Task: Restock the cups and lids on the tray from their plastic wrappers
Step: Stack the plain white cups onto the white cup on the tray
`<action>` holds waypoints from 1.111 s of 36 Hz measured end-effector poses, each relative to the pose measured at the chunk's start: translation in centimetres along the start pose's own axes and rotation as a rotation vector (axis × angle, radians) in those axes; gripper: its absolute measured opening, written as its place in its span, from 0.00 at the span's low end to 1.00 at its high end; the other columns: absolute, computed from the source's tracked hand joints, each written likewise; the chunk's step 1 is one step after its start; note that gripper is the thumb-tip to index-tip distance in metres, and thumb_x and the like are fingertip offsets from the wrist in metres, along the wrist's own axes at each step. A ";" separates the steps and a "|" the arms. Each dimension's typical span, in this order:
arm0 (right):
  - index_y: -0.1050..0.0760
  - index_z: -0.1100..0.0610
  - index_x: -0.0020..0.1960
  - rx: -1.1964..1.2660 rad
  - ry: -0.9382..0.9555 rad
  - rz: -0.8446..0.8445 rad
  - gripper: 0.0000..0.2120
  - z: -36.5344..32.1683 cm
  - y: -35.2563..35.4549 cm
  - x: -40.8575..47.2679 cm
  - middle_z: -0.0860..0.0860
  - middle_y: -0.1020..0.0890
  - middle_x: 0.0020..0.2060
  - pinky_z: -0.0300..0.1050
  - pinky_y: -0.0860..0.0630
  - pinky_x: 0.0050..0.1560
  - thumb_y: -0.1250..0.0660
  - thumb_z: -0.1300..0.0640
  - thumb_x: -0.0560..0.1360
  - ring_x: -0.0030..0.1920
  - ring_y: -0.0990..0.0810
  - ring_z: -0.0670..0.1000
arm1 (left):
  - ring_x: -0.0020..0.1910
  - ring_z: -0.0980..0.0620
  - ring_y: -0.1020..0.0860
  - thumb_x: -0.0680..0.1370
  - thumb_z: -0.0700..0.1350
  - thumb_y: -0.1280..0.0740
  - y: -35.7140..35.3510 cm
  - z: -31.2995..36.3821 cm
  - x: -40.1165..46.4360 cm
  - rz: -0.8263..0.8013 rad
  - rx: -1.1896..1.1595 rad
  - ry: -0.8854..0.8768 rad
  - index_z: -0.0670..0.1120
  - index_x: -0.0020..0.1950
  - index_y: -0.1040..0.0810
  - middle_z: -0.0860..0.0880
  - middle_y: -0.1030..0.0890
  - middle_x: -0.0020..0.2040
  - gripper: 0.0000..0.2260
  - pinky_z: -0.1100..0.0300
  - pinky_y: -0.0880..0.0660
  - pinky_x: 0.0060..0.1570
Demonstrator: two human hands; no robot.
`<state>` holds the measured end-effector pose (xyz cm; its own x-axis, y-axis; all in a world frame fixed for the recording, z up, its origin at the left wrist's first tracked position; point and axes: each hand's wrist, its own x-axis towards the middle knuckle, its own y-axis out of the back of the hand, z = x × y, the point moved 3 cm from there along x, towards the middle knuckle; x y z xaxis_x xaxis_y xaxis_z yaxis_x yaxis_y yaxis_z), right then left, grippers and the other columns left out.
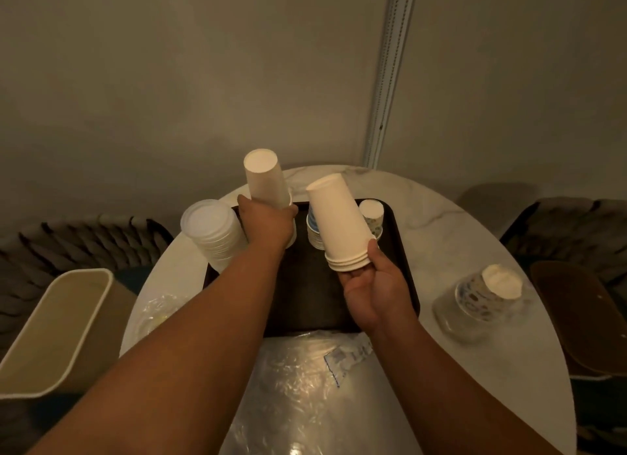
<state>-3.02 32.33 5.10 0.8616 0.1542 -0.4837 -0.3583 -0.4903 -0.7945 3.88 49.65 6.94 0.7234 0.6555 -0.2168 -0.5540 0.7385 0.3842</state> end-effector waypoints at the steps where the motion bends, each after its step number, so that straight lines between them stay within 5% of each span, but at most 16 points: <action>1: 0.31 0.60 0.71 0.014 -0.010 0.000 0.19 0.0 0.0 0.0 0.58 0.18 0.57 0.53 0.19 0.51 0.41 0.56 0.81 0.54 0.18 0.57 | 0.70 0.40 0.31 0.70 0.45 0.22 0.0 0.2 -0.8 -0.009 -0.014 0.006 0.44 0.74 0.42 0.43 0.31 0.71 0.40 0.44 0.30 0.66; 7: 0.32 0.61 0.71 0.014 -0.030 -0.017 0.20 0.1 -0.8 -0.3 0.59 0.19 0.58 0.54 0.21 0.56 0.41 0.57 0.81 0.56 0.19 0.58 | 0.60 0.50 0.25 0.79 0.52 0.33 1.4 1.9 -6.7 0.005 -0.323 -0.076 0.49 0.68 0.32 0.52 0.25 0.61 0.20 0.52 0.28 0.61; 10: 0.32 0.61 0.72 -0.004 -0.024 -0.048 0.25 0.4 -1.6 -0.9 0.61 0.21 0.62 0.53 0.21 0.56 0.36 0.57 0.76 0.60 0.20 0.58 | 0.60 0.57 0.27 0.77 0.53 0.31 1.7 2.3 -8.9 -0.165 -0.377 -0.135 0.47 0.76 0.39 0.54 0.29 0.65 0.31 0.58 0.29 0.60; 14: 0.32 0.62 0.71 -0.078 -0.016 -0.117 0.28 1.1 -2.6 -2.0 0.62 0.21 0.62 0.53 0.24 0.63 0.35 0.56 0.72 0.63 0.21 0.59 | 0.60 0.54 0.23 0.70 0.50 0.22 1.4 1.5 -10.0 -0.364 -0.371 -0.139 0.51 0.74 0.38 0.55 0.23 0.61 0.37 0.53 0.24 0.59; 22: 0.28 0.59 0.67 -0.152 0.002 -0.153 0.16 2.0 -3.7 -3.4 0.60 0.19 0.61 0.53 0.27 0.67 0.39 0.60 0.80 0.61 0.20 0.57 | 0.56 0.49 0.19 0.70 0.48 0.22 2.2 0.1 -9.6 -0.290 -0.448 -0.073 0.55 0.57 0.30 0.49 0.20 0.57 0.22 0.45 0.22 0.58; 29: 0.26 0.59 0.65 -0.223 0.051 -0.178 0.13 2.5 -4.7 -3.8 0.57 0.18 0.58 0.49 0.24 0.62 0.42 0.61 0.82 0.56 0.18 0.53 | 0.53 0.47 0.17 0.59 0.57 0.22 2.8 0.7 -9.5 -0.233 -0.547 -0.037 0.47 0.63 0.29 0.46 0.18 0.56 0.37 0.44 0.20 0.55; 40: 0.24 0.55 0.56 -0.514 0.255 -0.174 0.10 2.2 -6.3 -4.2 0.58 0.18 0.56 0.49 0.22 0.61 0.42 0.63 0.82 0.57 0.19 0.54 | 0.52 0.45 0.17 0.69 0.49 0.23 2.8 1.2 -9.4 -0.171 -0.672 0.047 0.45 0.64 0.30 0.44 0.19 0.56 0.28 0.42 0.19 0.53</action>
<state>-5.16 36.72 11.33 0.9740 0.0900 -0.2080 -0.0388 -0.8380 -0.5442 -4.00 45.32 11.09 0.8128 0.5163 -0.2697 -0.5801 0.7594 -0.2947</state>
